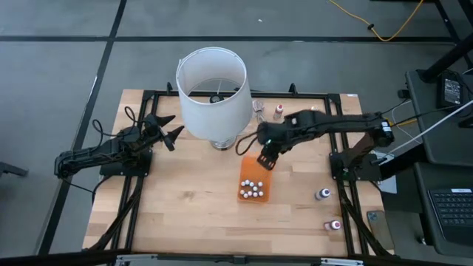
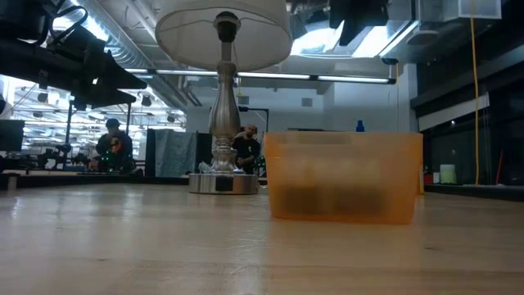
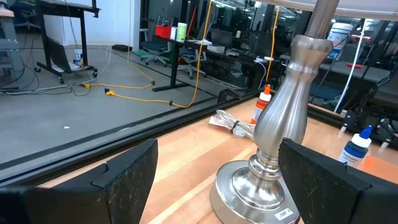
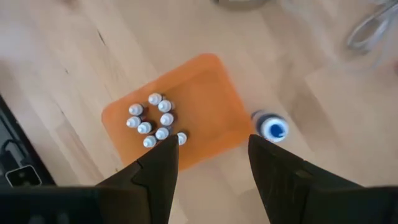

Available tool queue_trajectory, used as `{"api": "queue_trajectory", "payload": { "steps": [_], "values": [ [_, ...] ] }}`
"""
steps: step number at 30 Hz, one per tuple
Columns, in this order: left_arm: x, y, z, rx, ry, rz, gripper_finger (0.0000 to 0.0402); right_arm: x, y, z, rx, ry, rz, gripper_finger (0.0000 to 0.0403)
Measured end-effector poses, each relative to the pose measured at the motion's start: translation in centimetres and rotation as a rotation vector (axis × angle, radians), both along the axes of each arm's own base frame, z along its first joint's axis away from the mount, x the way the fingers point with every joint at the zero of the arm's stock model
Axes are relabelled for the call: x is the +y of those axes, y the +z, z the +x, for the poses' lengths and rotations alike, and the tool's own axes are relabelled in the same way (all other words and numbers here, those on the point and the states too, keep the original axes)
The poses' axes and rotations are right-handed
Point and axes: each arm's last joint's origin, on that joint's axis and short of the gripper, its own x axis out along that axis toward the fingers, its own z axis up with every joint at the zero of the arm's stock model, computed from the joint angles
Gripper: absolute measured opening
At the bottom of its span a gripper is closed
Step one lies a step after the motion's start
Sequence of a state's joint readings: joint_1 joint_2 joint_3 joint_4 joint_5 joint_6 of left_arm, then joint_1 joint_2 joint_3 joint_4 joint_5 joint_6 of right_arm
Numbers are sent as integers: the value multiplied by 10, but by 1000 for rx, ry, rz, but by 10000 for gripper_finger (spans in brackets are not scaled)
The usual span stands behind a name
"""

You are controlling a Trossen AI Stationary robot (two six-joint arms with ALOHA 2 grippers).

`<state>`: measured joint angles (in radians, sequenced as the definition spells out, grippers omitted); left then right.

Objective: Pick & Place food coloring
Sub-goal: Put the big yellow food coloring bottle into the orange bin

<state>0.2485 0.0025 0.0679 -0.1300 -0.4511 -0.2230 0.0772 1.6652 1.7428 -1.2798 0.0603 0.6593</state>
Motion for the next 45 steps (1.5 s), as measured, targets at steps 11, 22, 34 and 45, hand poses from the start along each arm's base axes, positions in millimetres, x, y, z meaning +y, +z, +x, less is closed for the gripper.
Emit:
{"api": "queue_trajectory", "payload": {
  "steps": [11,22,34,45],
  "values": [
    [0,0,0,0,0,0,322,-44,37,-42,-87,-10,-61,195],
    [0,0,0,0,0,0,322,-101,41,-70,-24,-227,-143,195],
    [0,0,0,0,0,0,322,-161,-22,-99,194,-665,-155,214],
    [0,0,0,0,0,0,322,-192,-59,-118,233,-843,-125,294]
  ]
}}
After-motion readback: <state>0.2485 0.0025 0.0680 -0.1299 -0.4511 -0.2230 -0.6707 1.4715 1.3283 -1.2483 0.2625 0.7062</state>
